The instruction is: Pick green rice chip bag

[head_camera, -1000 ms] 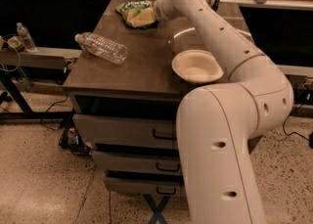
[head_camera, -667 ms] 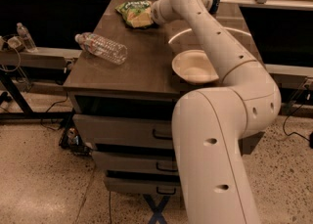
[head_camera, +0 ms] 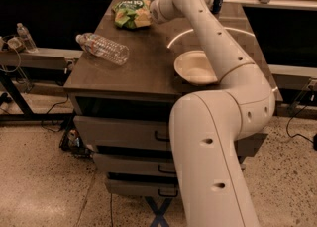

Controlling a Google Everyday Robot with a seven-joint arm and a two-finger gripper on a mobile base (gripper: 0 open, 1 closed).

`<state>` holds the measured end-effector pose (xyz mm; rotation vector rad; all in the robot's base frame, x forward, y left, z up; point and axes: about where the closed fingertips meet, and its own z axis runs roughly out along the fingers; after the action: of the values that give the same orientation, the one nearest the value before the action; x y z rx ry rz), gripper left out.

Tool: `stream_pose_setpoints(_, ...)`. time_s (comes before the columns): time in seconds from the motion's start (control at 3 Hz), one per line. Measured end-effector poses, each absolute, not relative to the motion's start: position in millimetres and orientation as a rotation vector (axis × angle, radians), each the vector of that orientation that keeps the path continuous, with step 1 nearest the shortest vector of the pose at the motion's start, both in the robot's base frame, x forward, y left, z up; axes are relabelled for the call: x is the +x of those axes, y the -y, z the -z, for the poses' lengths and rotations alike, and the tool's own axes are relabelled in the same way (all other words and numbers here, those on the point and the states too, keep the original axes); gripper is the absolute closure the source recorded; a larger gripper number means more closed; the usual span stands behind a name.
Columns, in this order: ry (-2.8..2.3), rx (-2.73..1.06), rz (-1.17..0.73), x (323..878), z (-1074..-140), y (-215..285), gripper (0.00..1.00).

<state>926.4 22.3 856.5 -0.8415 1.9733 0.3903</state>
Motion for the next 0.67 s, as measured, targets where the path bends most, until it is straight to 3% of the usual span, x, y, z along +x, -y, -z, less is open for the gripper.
stream_pose_setpoints(0.33, -1.949, -0.927, -0.317, 917, -871, -18, 1.00)
stream_pose_setpoints(0.67, -1.879, -0.988, -0.248, 905, -906, -14, 1.00)
